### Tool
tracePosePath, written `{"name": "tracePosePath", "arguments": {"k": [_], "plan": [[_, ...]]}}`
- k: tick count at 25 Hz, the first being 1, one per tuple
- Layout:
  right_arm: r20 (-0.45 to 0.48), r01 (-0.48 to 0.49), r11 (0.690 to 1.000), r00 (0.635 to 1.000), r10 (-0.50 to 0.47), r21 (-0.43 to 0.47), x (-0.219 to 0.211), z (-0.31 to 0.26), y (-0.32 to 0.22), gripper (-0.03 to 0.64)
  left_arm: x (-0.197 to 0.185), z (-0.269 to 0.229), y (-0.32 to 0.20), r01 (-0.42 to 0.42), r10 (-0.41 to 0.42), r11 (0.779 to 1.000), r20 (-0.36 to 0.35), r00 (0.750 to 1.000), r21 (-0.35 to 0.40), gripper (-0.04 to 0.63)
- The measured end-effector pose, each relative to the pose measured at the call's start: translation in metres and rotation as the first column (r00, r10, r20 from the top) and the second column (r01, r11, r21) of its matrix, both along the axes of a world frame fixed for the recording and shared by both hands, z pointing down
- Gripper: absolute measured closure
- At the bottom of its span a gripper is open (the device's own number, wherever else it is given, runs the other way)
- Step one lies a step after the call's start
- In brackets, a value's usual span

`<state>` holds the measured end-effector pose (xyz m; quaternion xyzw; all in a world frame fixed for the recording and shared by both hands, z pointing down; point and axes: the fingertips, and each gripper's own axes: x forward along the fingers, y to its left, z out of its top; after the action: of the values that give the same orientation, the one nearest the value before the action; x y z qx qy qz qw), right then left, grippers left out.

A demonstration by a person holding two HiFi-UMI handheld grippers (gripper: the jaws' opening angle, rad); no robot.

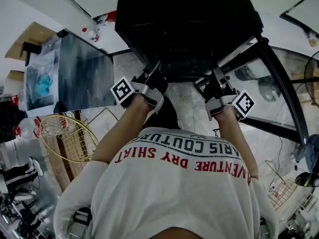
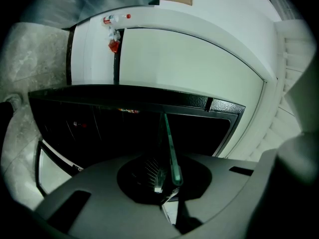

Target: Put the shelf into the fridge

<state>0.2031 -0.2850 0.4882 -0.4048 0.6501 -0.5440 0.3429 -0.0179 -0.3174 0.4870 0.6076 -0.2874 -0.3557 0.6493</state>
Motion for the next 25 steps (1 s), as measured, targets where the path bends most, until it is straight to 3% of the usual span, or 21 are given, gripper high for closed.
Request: {"name": "tracePosePath", "arguments": {"k": [9, 16, 25], "plan": [[0.001, 0.158, 0.987, 0.987, -0.158, 0.005, -0.061, -0.001, 0.016, 0.557, 0.001, -0.003, -0.006, 0.021, -0.021, 1.0, -0.013, 1.0, 0.013, 0.555], [0.021, 0.203, 0.979, 0.979, -0.203, -0.023, -0.086, 0.0, 0.021, 0.557, -0.001, -0.002, -0.004, 0.023, -0.023, 1.0, -0.013, 1.0, 0.007, 0.555], [0.028, 0.194, 0.981, 0.981, -0.194, -0.02, -0.084, 0.0, 0.012, 0.578, 0.001, -0.008, -0.01, 0.014, -0.014, 0.999, -0.02, 1.0, 0.03, 0.554]]}}
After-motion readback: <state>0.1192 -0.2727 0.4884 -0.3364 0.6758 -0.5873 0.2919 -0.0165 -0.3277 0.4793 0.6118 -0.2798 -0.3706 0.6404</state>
